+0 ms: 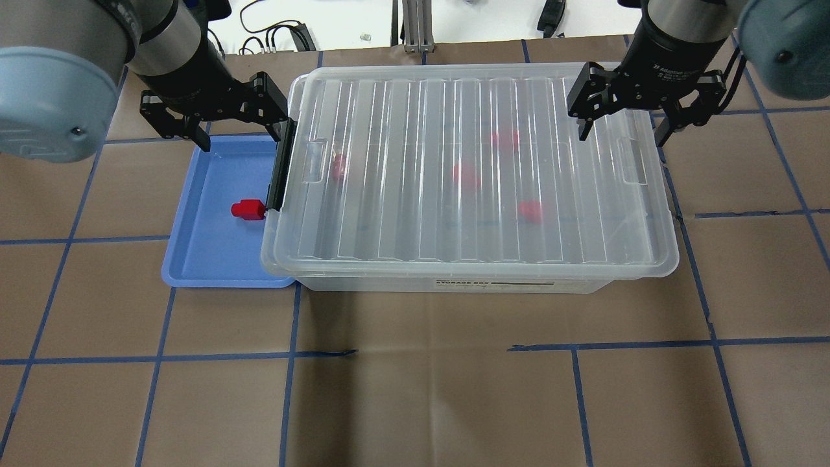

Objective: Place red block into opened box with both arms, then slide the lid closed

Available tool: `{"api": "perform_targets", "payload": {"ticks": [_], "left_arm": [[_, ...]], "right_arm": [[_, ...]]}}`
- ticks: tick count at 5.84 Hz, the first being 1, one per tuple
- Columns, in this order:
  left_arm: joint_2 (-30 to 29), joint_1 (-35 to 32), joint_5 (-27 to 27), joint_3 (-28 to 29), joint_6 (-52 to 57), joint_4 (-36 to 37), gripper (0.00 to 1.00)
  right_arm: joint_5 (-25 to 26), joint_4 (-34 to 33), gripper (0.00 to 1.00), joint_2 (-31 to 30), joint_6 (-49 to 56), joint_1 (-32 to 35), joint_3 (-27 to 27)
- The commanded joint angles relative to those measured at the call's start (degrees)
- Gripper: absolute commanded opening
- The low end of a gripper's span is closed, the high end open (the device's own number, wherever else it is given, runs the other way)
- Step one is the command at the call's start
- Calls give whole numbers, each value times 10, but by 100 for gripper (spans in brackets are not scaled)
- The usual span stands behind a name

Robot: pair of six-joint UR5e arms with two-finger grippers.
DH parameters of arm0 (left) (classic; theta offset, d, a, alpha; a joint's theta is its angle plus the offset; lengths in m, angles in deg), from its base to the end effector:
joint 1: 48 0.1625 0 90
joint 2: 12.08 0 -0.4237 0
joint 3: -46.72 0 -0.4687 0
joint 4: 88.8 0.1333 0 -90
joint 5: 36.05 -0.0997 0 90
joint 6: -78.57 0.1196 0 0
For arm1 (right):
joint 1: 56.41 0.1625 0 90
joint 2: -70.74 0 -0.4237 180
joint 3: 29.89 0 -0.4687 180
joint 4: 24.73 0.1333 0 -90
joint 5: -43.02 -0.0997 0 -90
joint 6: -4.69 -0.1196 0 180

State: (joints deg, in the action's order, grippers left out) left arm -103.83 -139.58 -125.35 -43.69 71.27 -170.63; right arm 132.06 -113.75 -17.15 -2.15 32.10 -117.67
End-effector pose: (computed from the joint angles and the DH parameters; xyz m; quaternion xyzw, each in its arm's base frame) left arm -0.1511 -0.5890 0.4598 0.0495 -0.9974 0.0518 0.0101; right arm 0.1201 -0.5855 0.4657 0.0727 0.9973 0.0080 0.0080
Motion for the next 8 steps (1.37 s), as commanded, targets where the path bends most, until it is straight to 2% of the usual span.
{"api": "perform_targets", "payload": {"ticks": [1, 3, 4, 5, 6, 8], "left_arm": [[0, 0, -1, 0, 1, 0, 99], [1, 0, -1, -1, 1, 0, 99], [1, 0, -1, -1, 1, 0, 99], [1, 0, -1, -2, 1, 0, 99], [1, 0, -1, -2, 1, 0, 99], [2, 0, -1, -3, 1, 0, 99]], "right_arm": [[0, -1, 100, 0, 0, -1, -9], [0, -14, 100, 7, 15, -7, -10], [1, -17, 100, 15, 56, -14, -13], [-2, -18, 100, 25, 114, -60, -22], [-6, -30, 100, 27, 174, -113, -47], [-9, -130, 100, 27, 231, -165, -131]]}}
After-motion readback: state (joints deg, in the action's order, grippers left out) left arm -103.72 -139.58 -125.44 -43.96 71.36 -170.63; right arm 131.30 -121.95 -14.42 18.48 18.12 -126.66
